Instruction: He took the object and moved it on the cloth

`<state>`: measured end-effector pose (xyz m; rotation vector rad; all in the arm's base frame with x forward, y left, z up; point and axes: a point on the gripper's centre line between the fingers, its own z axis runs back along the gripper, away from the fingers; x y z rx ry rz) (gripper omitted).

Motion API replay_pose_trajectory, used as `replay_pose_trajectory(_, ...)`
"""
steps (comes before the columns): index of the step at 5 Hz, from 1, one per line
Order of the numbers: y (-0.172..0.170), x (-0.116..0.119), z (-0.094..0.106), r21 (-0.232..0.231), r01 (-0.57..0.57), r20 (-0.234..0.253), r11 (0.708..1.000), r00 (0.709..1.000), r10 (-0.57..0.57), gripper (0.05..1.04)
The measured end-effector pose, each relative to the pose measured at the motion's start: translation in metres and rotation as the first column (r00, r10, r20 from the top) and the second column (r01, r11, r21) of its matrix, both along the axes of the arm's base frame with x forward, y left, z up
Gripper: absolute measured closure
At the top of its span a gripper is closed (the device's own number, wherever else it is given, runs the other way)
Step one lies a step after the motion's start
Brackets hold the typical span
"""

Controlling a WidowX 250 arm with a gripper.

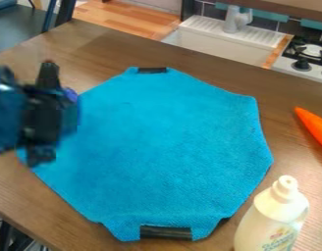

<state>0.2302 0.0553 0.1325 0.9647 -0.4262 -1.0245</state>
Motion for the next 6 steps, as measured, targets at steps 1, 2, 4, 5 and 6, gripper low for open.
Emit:
replay_pose_trajectory(1,-0.006,0.004,-0.009,-0.006,-0.022,-0.015,1.000,1.000,0.022,0.804)
replay_pose_trajectory(2,-0.006,0.011,-0.010,-0.015,-0.041,-0.013,0.999,0.999,0.041,0.495)
replay_pose_trajectory(4,-0.010,0.014,0.013,-0.136,0.004,-0.063,0.991,0.998,-0.012,0.077)
replay_pose_trajectory(5,-0.011,0.010,0.031,-0.216,0.019,-0.090,0.976,0.995,-0.039,0.082)
replay_pose_trajectory(6,0.000,0.011,0.057,-0.373,0.009,-0.170,0.928,0.982,-0.078,0.083)
